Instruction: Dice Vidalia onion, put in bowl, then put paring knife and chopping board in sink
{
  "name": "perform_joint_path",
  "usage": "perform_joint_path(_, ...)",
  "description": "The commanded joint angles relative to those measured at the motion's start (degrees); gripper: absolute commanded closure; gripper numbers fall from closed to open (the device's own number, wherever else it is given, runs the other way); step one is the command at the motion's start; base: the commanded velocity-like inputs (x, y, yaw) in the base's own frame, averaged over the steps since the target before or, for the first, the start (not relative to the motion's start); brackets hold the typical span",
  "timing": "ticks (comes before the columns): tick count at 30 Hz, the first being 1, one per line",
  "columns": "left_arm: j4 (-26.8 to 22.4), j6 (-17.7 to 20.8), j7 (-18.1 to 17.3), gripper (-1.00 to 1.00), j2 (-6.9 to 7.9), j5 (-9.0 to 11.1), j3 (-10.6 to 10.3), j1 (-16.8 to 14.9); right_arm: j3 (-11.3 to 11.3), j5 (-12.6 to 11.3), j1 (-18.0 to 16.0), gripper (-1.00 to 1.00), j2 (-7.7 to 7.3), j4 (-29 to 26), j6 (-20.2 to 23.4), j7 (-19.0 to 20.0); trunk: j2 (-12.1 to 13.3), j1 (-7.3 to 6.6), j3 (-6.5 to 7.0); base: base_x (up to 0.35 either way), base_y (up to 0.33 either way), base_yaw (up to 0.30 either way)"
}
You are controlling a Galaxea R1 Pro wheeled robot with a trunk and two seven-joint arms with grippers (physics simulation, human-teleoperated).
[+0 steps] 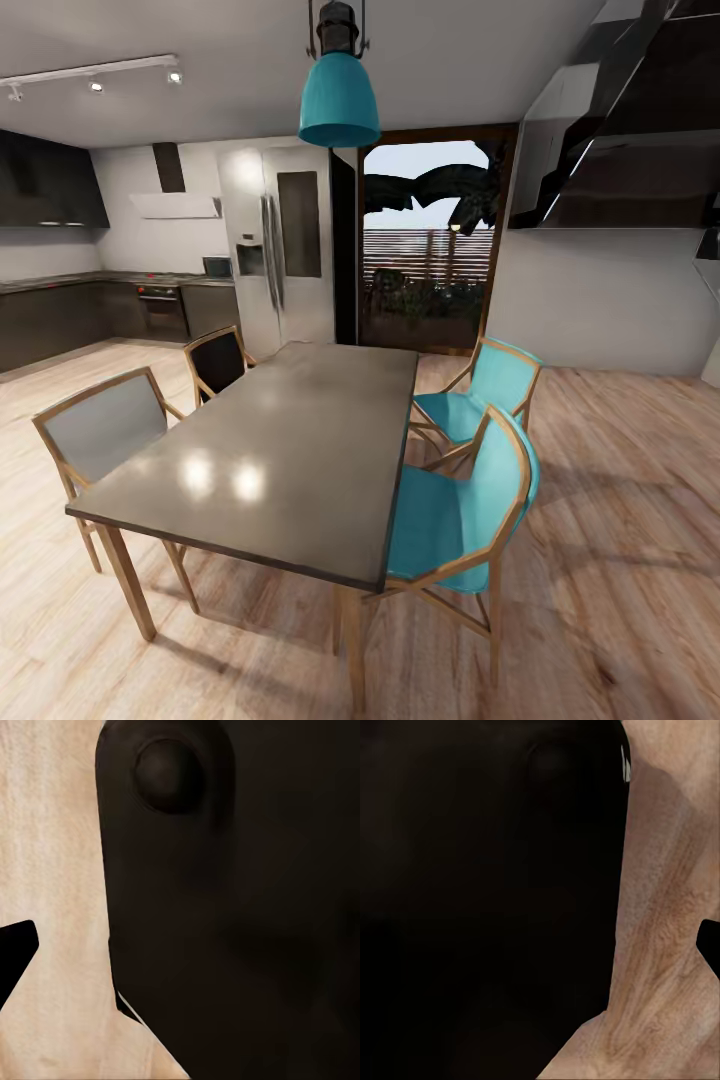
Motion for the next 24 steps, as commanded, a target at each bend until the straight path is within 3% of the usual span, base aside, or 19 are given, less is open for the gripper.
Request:
perform_joint_path(1,-0.33,0.12,-0.18,-1.00,0.33,-0.08,0.26,0.08,0.24,0.01,-0.34,-1.00,0.33,-0.33,0.32,-0.33,-0.02,0.00,-0.03,0.000,0.000,0.000)
perform_joint_path(10,-1.51,-0.21,-0.07,-1.00,0.46,-0.09,0.25,0.08,0.35,0.17,-0.84,-1.00,0.97,-2.68,-0.67,-0.20,-0.02,0.00,-0.03,0.000,0.000,0.000)
perform_joint_path(24,-6.03,-0.35,0.08,-1.00,1.62,0.35,0.43,0.08,0.29,0.24,-0.84,-1.00,-0.48,-7.06,-0.77,-0.12,-0.02,0.00,-0.03,0.000,0.000,0.000)
